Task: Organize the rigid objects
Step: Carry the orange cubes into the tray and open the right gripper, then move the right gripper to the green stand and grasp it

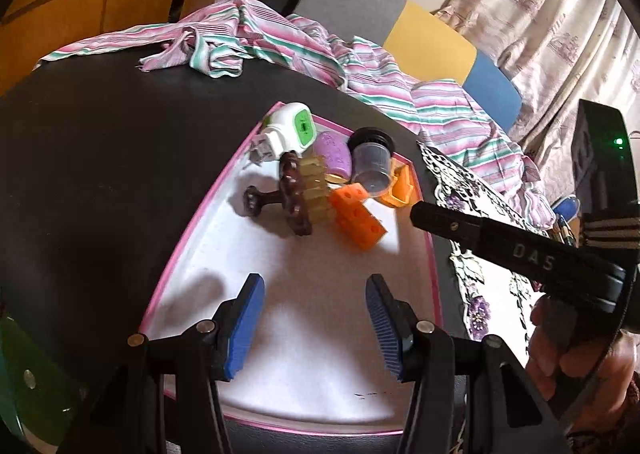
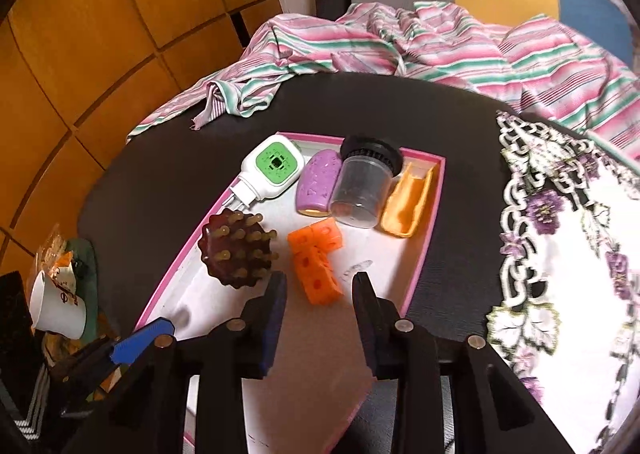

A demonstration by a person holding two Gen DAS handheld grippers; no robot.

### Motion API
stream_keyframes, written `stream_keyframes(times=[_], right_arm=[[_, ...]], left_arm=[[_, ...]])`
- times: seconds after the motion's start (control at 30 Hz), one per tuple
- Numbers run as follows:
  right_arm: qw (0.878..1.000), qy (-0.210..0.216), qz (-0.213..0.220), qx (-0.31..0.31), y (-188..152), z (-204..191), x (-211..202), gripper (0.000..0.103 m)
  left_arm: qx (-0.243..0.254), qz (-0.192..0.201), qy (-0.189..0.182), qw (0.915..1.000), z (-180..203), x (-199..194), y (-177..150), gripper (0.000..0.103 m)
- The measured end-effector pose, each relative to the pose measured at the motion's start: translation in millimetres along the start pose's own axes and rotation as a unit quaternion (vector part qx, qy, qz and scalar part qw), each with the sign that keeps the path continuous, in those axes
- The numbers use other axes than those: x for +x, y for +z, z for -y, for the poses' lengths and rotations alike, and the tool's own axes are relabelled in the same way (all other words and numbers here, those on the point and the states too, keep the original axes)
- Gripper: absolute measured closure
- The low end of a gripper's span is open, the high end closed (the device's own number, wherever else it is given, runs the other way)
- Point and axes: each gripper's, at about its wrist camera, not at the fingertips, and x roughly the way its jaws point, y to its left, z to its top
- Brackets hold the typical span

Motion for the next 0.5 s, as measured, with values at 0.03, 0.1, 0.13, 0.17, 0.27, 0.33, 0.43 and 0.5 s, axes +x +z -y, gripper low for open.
stream_keyframes(times=[0.03, 0.1, 0.13, 0.17, 0.27, 0.33, 0.43, 0.5], right_arm=[[1.000, -0.002, 0.003, 0.000, -0.7, 2.5, -4.8, 0.068], [1.000, -0.013, 0.008, 0.004, -2.4, 9.4, -13.9, 0.068], [1.000, -0.017, 0.009, 0.005, -3.5, 12.8, -17.7, 0.068], [1.000, -0.021, 0.009, 0.007, -4.2, 15.6, -20.5, 0.068], [0.999, -0.033, 0.010, 0.017, -9.8, 29.8, -32.8, 0.068], [0.999, -0.043, 0.008, 0.027, -13.9, 41.5, -41.2, 0.068], [0.997, -0.058, 0.004, 0.050, -21.6, 64.5, -54.9, 0.068], [0.995, -0.072, -0.001, 0.073, -27.7, 84.4, -65.3, 0.068]], left_arm=[[0.002, -0.001, -0.007, 1.0000, 2.5, 0.3, -0.3, 0.050], [0.007, -0.005, -0.019, 0.9998, 8.5, 1.6, -1.2, 0.050], [0.009, -0.007, -0.022, 0.9997, 11.6, 2.0, -1.8, 0.050], [0.012, -0.008, -0.028, 0.9995, 15.8, 2.4, -2.4, 0.050], [0.026, -0.015, -0.039, 0.9988, 28.7, 4.0, -4.7, 0.050], [0.038, -0.016, -0.048, 0.9980, 39.8, 4.3, -7.1, 0.050], [0.058, -0.021, -0.060, 0.9963, 55.6, 6.0, -10.5, 0.050], [0.071, -0.025, -0.068, 0.9949, 66.3, 7.5, -12.6, 0.050]])
